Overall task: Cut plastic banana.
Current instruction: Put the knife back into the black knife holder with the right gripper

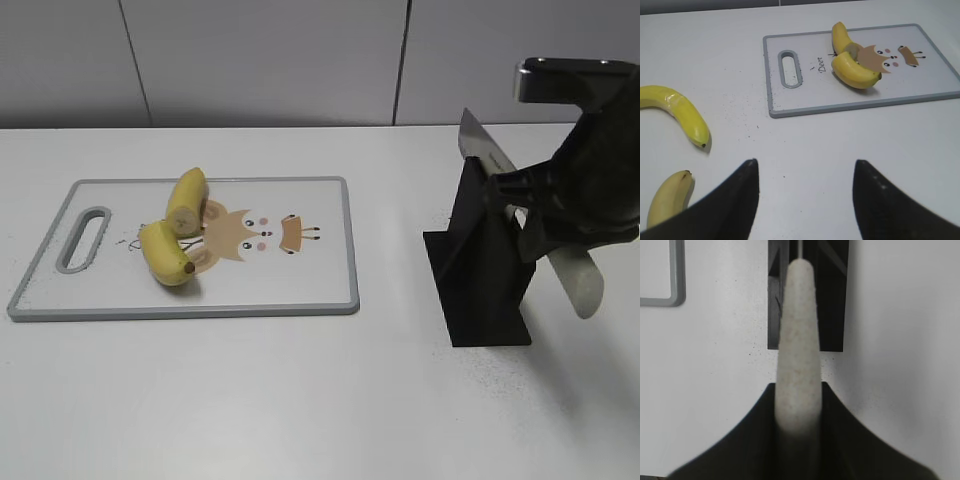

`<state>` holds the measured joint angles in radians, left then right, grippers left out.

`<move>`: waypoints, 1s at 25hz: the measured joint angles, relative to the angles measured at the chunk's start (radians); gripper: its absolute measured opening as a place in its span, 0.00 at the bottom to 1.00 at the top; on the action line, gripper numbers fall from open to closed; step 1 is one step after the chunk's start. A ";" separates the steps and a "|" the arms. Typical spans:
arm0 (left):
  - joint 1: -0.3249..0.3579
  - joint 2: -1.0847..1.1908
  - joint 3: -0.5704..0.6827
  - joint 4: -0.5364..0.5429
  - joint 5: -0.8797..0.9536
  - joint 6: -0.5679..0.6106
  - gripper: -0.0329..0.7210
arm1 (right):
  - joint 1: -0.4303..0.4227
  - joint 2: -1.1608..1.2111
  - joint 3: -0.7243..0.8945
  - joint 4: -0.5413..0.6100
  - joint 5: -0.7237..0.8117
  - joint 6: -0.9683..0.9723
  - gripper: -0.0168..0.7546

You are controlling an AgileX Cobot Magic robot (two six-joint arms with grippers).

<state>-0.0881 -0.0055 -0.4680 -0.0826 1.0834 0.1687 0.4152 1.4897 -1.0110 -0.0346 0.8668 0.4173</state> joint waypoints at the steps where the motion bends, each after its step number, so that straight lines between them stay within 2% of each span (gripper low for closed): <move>1: 0.000 0.000 0.000 0.000 0.000 0.000 0.81 | 0.000 0.010 0.000 0.004 0.001 0.000 0.23; 12: 0.000 0.000 0.000 0.000 0.000 0.000 0.80 | 0.000 0.063 0.001 0.029 0.020 0.007 0.24; 14: 0.000 0.000 0.000 0.000 0.000 0.000 0.80 | 0.000 0.063 0.001 0.029 0.027 0.007 0.34; 17: 0.000 0.000 0.000 0.000 0.000 0.000 0.80 | 0.000 0.063 0.001 0.035 0.033 0.006 0.68; 19: 0.000 0.000 0.000 0.000 0.000 0.000 0.80 | 0.000 0.055 0.001 0.029 0.035 0.004 0.82; 21: 0.000 0.000 0.000 0.000 0.000 0.000 0.80 | 0.000 0.030 0.001 0.022 0.036 0.003 0.86; 25: 0.000 0.000 0.000 0.000 0.000 0.000 0.80 | 0.000 -0.083 0.001 0.010 0.041 -0.026 0.86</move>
<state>-0.0881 -0.0055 -0.4680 -0.0826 1.0831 0.1687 0.4152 1.4066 -1.0099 -0.0244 0.9082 0.3916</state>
